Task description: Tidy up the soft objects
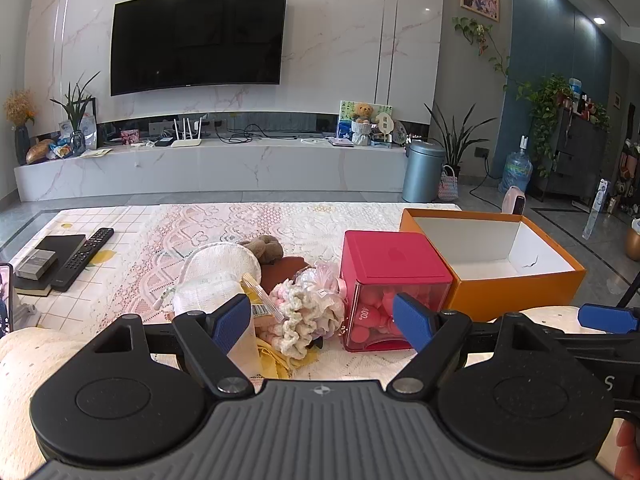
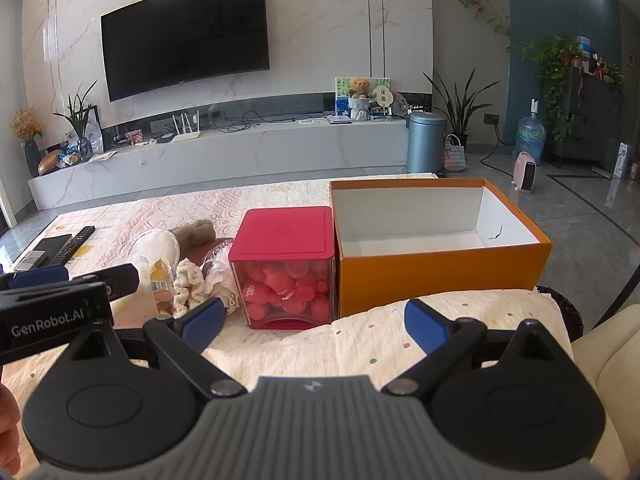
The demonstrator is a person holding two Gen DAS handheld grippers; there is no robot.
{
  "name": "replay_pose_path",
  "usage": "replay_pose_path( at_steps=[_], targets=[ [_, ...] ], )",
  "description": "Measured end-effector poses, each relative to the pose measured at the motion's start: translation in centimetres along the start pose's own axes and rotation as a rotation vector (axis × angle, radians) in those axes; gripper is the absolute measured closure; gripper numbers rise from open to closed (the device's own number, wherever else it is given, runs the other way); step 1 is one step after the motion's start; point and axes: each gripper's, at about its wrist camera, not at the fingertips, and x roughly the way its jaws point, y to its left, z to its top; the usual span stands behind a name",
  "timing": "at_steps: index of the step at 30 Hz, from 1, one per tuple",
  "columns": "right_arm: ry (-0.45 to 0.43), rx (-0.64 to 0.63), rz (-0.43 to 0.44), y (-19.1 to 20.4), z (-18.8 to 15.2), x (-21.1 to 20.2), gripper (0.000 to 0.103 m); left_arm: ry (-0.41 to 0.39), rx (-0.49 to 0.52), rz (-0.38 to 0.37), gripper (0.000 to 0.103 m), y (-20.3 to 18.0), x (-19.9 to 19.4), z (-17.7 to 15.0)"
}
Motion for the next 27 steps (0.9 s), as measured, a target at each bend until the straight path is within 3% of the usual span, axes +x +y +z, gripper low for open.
replay_pose_path(
  at_steps=[27],
  targets=[
    [0.018, 0.010, -0.029, -0.11, -0.21, 0.57, 0.006, 0.031, -0.010, -0.004, 0.008, 0.06, 0.18, -0.25]
  ],
)
